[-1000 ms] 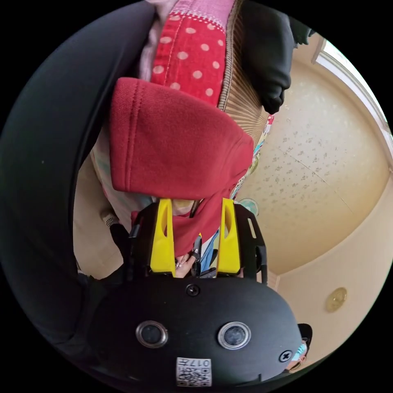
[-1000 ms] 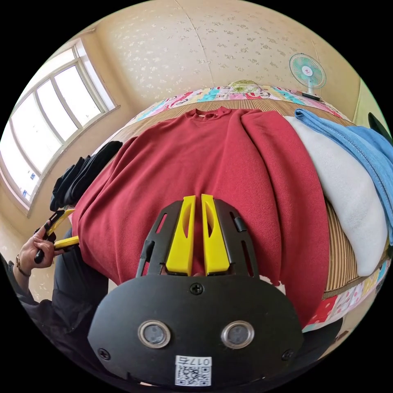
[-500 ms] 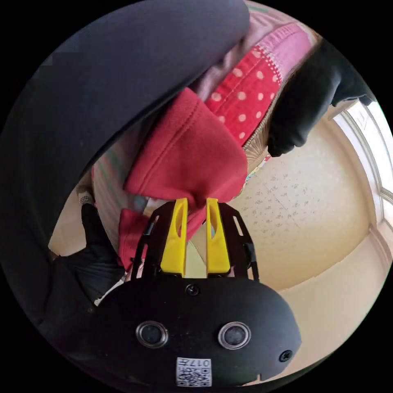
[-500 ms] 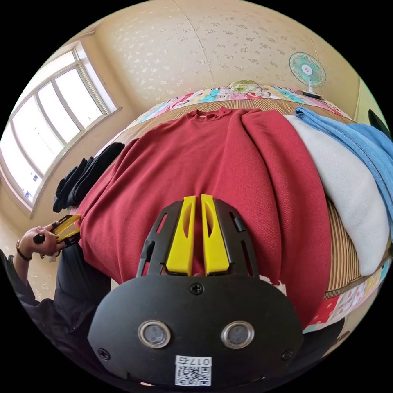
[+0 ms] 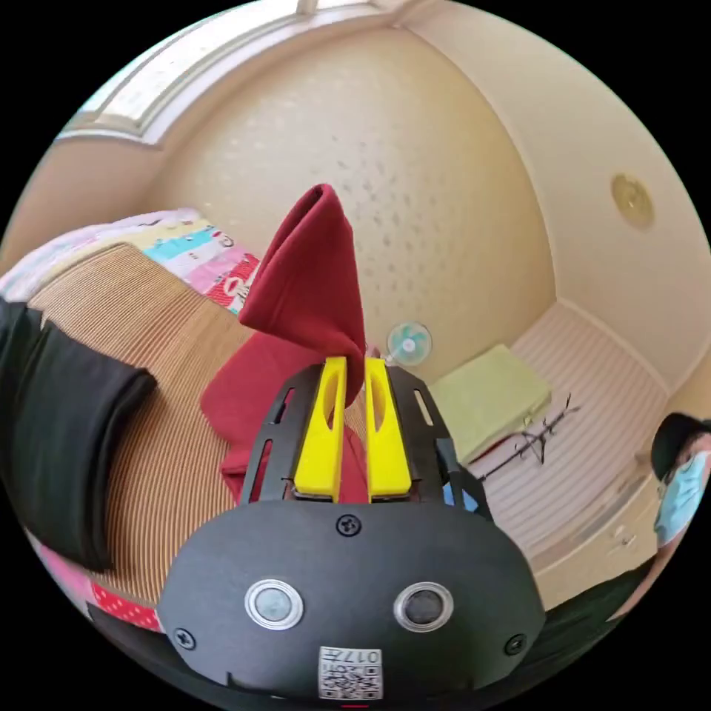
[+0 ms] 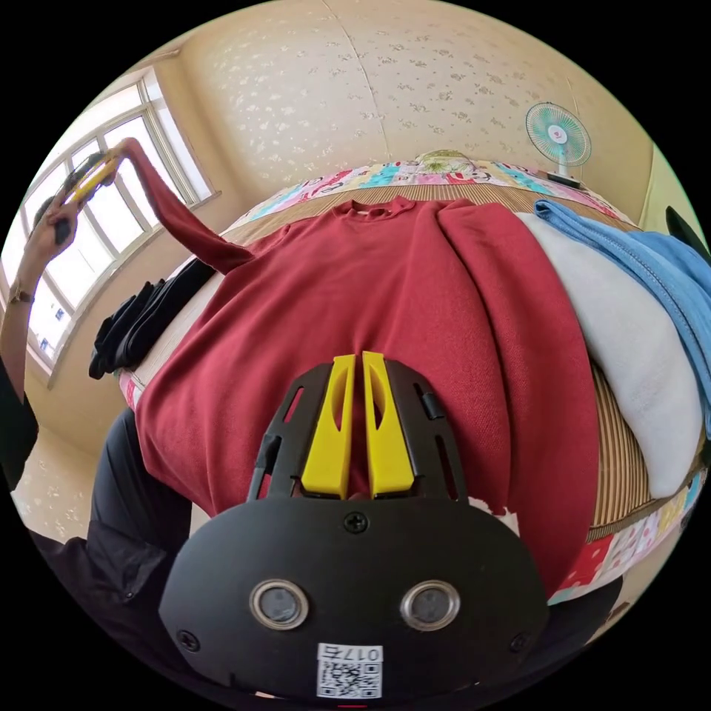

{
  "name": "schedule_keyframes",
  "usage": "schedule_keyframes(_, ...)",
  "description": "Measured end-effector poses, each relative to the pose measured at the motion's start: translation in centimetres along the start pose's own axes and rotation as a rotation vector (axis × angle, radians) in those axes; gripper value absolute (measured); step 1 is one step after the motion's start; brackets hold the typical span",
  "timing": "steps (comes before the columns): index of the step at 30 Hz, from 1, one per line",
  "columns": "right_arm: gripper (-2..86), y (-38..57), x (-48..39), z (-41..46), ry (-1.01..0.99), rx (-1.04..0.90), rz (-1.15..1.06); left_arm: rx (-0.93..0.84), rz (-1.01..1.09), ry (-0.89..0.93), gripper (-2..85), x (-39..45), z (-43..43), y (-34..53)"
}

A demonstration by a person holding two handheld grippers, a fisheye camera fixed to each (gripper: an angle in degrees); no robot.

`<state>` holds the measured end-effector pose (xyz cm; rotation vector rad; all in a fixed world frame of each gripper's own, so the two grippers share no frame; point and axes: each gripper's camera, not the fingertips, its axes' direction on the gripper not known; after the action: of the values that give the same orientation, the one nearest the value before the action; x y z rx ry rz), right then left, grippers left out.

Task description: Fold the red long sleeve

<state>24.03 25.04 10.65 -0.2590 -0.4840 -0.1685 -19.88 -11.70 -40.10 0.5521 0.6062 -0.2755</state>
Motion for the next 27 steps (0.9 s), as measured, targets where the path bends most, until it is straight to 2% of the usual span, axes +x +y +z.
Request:
schedule_keyframes(2, 2.7, 0.0, 0.1, -0.1, -0.007, 0.0, 0.004, -0.215, 0.167, 0.087, 6.6, 5.9, 11.9, 4.7)
schedule_keyframes(3, 2.6, 0.0, 0.2, -0.2, -0.011, 0.0, 0.005, -0.297, 0.189, 0.106, 7.2, 6.9, 14.8, 6.4)
schedule_keyframes(4, 2.6, -0.1, 0.3, -0.2, -0.017, -0.001, 0.008, -0.459, 0.182, 0.136, 7.8, 7.7, 19.9, 9.9)
schedule_keyframes(6, 2.6, -0.1, 0.6, -0.3, -0.034, -0.001, 0.015, -0.549, 0.118, 0.167, 8.3, 7.0, 23.3, 15.4)
schedule_keyframes(9, 2.6, -0.2, 0.8, -0.3, -0.045, -0.001, 0.02, -0.548, 0.042, 0.103, 9.2, 3.8, 22.0, 22.8)
schedule_keyframes(12, 2.5, -0.4, 0.3, -0.1, -0.02, 0.0, 0.008, -0.563, 0.004, -0.177, 12.2, 0.4, 17.2, 28.8)
schedule_keyframes(14, 2.5, -0.7, 0.0, -0.1, -0.005, -0.005, 0.005, -0.608, -0.032, -0.451, 12.9, -2.0, 13.6, 33.7)
schedule_keyframes(15, 2.4, -0.9, -0.2, 0.0, 0.002, -0.011, 0.007, -0.631, -0.045, -0.495, 13.2, -2.6, 13.0, 35.0)
schedule_keyframes(16, 2.4, -1.1, -0.5, 0.1, 0.015, -0.014, 0.01, -0.695, -0.074, -0.524, 13.3, -3.7, 12.6, 37.7)
schedule_keyframes(17, 2.4, -1.3, -0.8, 0.1, 0.03, -0.017, 0.006, -0.649, -0.019, -0.495, 12.8, -3.4, 11.6, 39.7)
schedule_keyframes(19, 2.3, -2.0, -2.7, 0.6, 0.128, -0.045, -0.036, -0.682, 0.036, -0.493, 6.4, -2.9, 11.6, 42.0)
schedule_keyframes(23, 2.0, -2.5, -6.9, 1.6, 0.253, -0.088, -0.119, -0.761, 0.057, -0.472, 3.6, -3.2, 10.8, 42.5)
schedule_keyframes(26, 1.7, -2.4, -9.4, 1.7, 0.148, -0.126, -0.141, -0.688, -0.012, -0.5, 2.9, -5.1, 6.7, 43.0)
schedule_keyframes(27, 1.6, -2.6, -9.9, 1.3, 0.055, -0.157, -0.157, -0.674, -0.016, -0.522, 2.9, -5.5, 5.8, 43.3)
